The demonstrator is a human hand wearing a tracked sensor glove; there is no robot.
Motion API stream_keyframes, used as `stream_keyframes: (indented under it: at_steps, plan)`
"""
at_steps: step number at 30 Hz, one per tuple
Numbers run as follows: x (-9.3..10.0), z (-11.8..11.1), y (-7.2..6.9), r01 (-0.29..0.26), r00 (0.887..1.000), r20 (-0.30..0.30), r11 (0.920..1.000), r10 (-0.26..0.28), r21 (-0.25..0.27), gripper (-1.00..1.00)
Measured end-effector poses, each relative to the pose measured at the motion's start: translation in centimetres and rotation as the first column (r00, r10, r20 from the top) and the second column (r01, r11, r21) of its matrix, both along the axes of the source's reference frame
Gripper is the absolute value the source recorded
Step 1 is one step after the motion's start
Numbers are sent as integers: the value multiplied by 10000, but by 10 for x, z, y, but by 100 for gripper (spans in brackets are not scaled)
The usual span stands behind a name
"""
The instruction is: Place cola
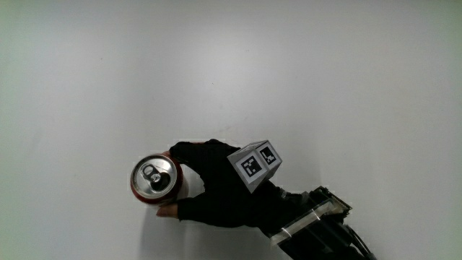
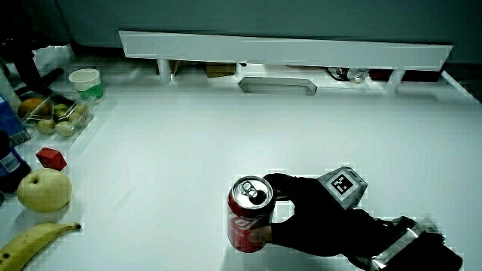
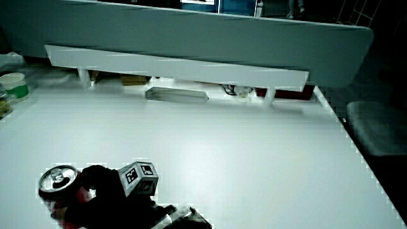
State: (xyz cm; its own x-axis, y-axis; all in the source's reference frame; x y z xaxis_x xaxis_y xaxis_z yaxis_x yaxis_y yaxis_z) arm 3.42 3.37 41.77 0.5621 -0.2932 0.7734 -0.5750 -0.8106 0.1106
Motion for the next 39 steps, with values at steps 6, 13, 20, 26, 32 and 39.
stream_keyframes:
  at_steps: [6,13,20,26,32,39]
  plan:
    - [-2,12,7,19,9999,-124,9997,-22,-237,0]
    - [-3,15,12,41,10000,16,9996,-41,-283,0]
    - [-2,20,17,113,9998,143,9988,-106,-482,-25]
    - [0,21,17,241,9996,186,9972,-228,-703,-62]
    - [8,15,16,486,9988,37,9954,-484,-826,-100]
    - [35,-9,15,1260,9831,-1240,9891,-1348,-765,-100]
